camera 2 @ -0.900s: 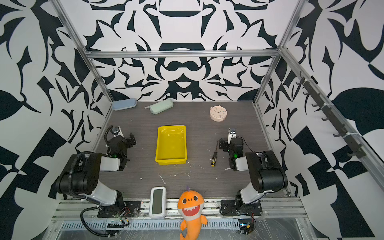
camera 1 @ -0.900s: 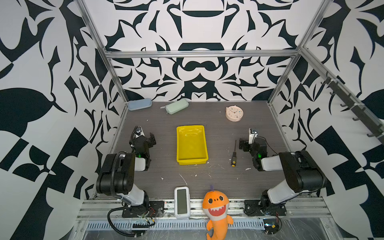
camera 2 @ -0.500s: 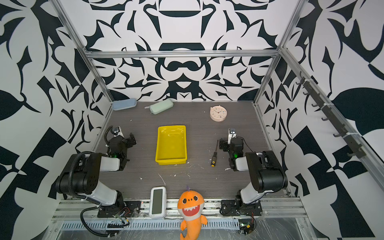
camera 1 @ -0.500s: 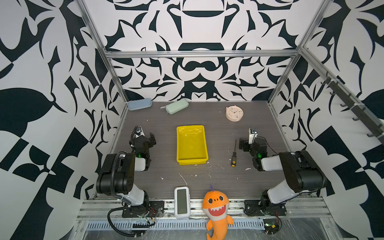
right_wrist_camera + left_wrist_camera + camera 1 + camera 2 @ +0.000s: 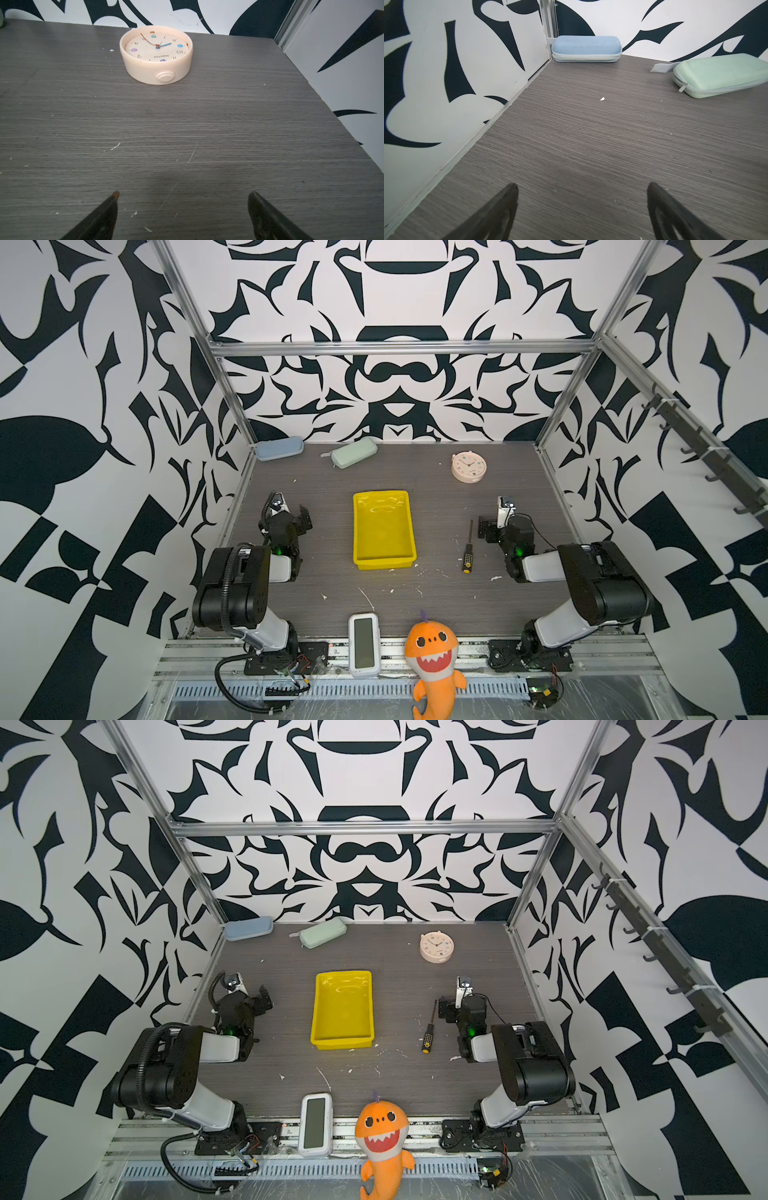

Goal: Put the screwdriver in the bin

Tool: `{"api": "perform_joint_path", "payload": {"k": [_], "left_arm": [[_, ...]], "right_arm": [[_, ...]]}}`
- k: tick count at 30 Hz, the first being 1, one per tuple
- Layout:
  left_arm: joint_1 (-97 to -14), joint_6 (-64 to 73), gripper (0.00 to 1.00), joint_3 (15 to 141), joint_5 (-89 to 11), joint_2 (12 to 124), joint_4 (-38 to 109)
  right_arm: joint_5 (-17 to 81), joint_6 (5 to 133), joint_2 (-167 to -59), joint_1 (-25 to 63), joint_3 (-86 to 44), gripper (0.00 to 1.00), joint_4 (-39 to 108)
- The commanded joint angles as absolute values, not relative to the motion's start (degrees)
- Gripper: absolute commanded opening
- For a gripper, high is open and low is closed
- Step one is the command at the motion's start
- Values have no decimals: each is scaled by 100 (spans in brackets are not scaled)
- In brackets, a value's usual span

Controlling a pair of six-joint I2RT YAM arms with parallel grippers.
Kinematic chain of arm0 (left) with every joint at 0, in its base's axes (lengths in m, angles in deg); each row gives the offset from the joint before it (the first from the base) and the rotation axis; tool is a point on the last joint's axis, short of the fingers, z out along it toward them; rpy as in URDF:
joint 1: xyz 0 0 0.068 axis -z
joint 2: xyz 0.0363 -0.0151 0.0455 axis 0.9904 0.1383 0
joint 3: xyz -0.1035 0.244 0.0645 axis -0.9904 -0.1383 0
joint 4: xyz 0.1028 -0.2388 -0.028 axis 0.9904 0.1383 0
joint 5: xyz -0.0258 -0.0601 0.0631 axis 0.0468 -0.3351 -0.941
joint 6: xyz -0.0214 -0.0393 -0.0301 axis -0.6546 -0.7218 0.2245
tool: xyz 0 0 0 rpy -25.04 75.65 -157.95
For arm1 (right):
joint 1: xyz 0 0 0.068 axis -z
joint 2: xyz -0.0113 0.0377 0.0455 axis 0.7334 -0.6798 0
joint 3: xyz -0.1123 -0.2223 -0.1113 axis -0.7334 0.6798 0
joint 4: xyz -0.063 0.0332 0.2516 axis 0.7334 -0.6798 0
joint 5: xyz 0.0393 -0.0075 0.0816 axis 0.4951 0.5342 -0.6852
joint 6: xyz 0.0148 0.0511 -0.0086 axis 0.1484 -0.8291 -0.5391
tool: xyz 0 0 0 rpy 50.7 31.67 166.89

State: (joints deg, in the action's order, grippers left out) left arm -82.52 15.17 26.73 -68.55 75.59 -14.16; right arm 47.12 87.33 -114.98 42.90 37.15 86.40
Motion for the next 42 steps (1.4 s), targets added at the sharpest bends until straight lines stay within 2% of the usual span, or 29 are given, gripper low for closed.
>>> {"api": "perform_joint_path", "payload": {"k": [1,5,7,10,11,19,25,27,29,30,32,34,37,40,42], "left_arm": [[-8257,1469,99,2656,-6846,7506,-1433],[-8254,1470,99,2672,-6843,7506,-1435],[-8251,1467,99,2664,-6842,7507,-1431],[-8257,1471,99,2665,-6844,7507,-1425],[-8257,1468,99,2658,-6847,7513,-1435],[-8257,1471,99,2667,-6846,7509,-1420],[-8256,1466,99,2665,-6845,7512,-1435],[-8253,1465,99,2597,-6802,7474,-1513],[-8224,1721,99,2452,-6251,7346,-1713],[-8202,1823,99,2367,-6087,7219,-1725],[-7997,1872,99,2215,-6399,6783,-1682],[-7717,1745,99,2333,-6991,6116,-780],[-7652,968,99,3278,-6730,5002,2194],[-7651,-145,99,4158,-6529,4751,4424],[-7651,-708,99,4622,-6421,4808,5695]], "right_arm": [[4826,8869,-11280,4112,3962,99,9305],[5644,9166,-10797,3651,4069,99,9168],[6007,9220,-10273,3347,3655,100,7887],[6096,8827,-9838,3214,2694,99,5731],[6068,8779,-9789,3184,2569,99,5442],[5845,7652,-8927,3026,2381,99,4575],[6327,6928,-8817,3024,2309,100,3967],[6885,6325,-9003,3029,2257,100,3550],[7526,5350,-9207,3071,2047,99,2757],[7462,5251,-9288,3150,1985,100,2632],[7266,5075,-9475,3260,1837,99,2553],[7327,4662,-9700,3267,1775,99,2430],[7552,3950,-10084,3297,1603,100,2007],[7330,3689,-10490,3444,1197,100,1470],[6782,3835,-10802,3578,982,99,1340]]}}
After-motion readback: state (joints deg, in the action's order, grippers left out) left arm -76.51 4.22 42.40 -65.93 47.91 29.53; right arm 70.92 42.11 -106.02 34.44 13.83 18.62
